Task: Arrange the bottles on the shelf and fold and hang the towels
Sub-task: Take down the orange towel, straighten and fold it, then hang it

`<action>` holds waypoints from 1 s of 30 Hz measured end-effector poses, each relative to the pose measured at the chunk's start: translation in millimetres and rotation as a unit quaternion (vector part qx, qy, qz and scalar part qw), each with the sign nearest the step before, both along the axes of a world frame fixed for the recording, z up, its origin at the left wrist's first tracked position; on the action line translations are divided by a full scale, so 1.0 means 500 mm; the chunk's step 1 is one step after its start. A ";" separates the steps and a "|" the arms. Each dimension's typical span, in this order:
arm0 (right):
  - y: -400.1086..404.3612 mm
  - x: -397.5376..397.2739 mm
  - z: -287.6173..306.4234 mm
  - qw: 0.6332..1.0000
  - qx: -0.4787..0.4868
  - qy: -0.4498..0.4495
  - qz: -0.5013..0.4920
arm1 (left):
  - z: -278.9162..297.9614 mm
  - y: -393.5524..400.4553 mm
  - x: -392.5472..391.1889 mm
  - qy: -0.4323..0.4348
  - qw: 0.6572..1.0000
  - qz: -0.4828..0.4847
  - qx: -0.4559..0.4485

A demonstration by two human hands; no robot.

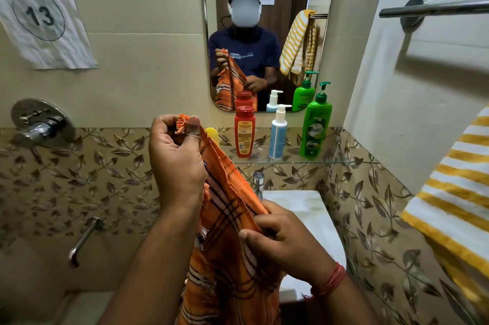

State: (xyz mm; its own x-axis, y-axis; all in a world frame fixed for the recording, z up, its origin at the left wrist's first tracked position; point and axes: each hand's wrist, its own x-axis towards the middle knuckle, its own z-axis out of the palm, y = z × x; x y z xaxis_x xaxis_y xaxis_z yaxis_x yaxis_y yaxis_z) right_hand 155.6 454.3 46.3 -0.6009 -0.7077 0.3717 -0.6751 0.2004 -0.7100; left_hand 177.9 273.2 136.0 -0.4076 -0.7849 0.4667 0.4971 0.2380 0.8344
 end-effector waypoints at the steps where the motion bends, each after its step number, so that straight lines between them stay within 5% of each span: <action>1: 0.009 -0.005 0.001 1.000 -0.019 -0.005 -0.004 | -0.001 -0.006 0.000 0.001 1.000 -0.004 0.007; 5: 0.051 -0.025 0.010 0.996 -0.082 -0.015 -0.014 | -0.008 -0.030 -0.002 0.010 0.999 -0.006 0.036; 12: 0.065 -0.051 -0.008 0.997 -0.058 0.023 -0.034 | -0.017 -0.028 -0.015 0.005 0.999 0.018 0.044; 17: 0.091 -0.070 -0.035 0.998 -0.010 -0.067 0.001 | -0.021 -0.038 -0.021 -0.002 0.999 0.041 0.034; 21: 0.101 -0.069 -0.027 0.987 -0.070 -0.142 0.029 | -0.023 -0.037 -0.025 -0.028 0.999 0.035 0.028; 26: 0.087 -0.061 -0.007 0.963 -0.185 -0.195 -0.012 | -0.028 -0.026 -0.018 -0.126 0.988 -0.064 -0.060; 30: 0.069 -0.061 0.022 0.951 -0.228 -0.200 -0.056 | -0.024 0.008 0.008 -0.182 0.943 -0.205 -0.189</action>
State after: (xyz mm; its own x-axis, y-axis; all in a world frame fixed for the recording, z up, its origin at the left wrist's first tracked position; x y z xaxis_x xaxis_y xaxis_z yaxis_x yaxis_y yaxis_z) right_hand 125.3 488.9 57.4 -0.8208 -0.4513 0.3501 -0.3252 -0.1347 -0.9360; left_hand 182.1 277.3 124.1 -0.8277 -0.3325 0.4521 0.3094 0.4017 0.8619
